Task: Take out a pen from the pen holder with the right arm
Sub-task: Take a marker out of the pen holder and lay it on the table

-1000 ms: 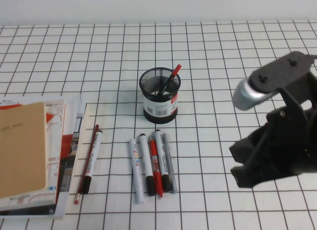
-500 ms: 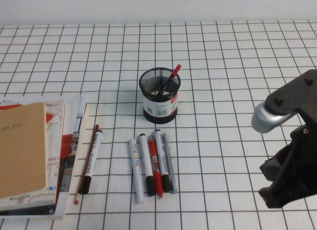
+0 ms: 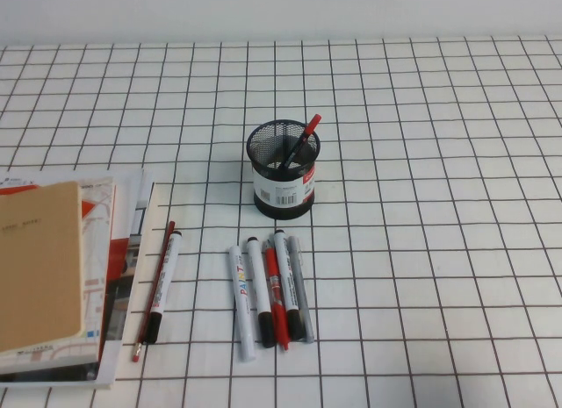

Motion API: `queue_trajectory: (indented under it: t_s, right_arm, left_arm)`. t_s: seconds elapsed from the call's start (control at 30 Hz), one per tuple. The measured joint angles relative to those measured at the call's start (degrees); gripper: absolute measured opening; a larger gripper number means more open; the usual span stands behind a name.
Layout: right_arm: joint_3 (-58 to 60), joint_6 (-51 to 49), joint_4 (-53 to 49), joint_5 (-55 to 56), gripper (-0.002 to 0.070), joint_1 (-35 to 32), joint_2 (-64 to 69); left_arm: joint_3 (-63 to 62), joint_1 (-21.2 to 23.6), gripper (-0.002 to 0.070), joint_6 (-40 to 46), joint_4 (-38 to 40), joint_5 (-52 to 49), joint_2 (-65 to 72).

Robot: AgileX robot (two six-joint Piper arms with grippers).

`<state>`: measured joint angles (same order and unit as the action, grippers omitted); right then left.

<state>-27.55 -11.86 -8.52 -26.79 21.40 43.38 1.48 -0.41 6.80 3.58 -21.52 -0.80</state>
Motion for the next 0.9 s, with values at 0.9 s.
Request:
queue_trajectory:
  t_s: [0.9]
  right_arm:
    - [29.0,0.0,0.3,15.0,-0.0015,-19.7,-43.8]
  left_arm:
    - [0.0,0.0,-0.0004,0.0,0.0,0.0,0.0]
